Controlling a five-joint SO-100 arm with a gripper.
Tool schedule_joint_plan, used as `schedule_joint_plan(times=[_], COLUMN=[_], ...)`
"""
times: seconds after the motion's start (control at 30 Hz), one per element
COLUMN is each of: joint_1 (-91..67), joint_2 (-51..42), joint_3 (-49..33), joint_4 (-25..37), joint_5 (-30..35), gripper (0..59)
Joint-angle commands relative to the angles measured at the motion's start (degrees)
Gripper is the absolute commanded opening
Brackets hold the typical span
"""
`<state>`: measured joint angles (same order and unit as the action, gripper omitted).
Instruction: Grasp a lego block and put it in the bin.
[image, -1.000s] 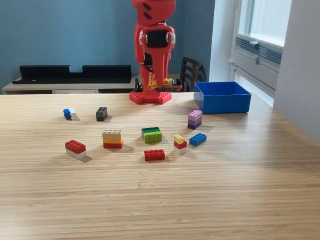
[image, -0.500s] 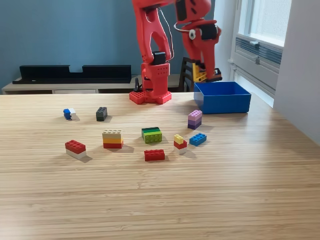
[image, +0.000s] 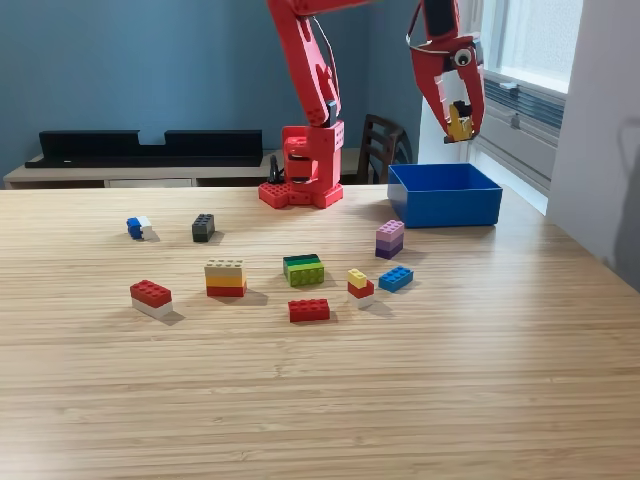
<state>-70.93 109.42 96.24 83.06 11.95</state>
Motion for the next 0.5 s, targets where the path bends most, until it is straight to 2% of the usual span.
schedule_joint_plan(times=[0.03,0.37,0.4,0.5], joint_1=[-2.4,-2.4,-2.4,-2.4], joint_2=[-7.6,-21.7,-22.5,-23.7], joint_3=[-7.1,-15.4,-16.1,-16.6], joint_4=[1.1,3.5,4.1,5.3], joint_5=[0.3,-1.9,-2.4,-3.3], gripper=[0.0,0.3,2.5,24.1])
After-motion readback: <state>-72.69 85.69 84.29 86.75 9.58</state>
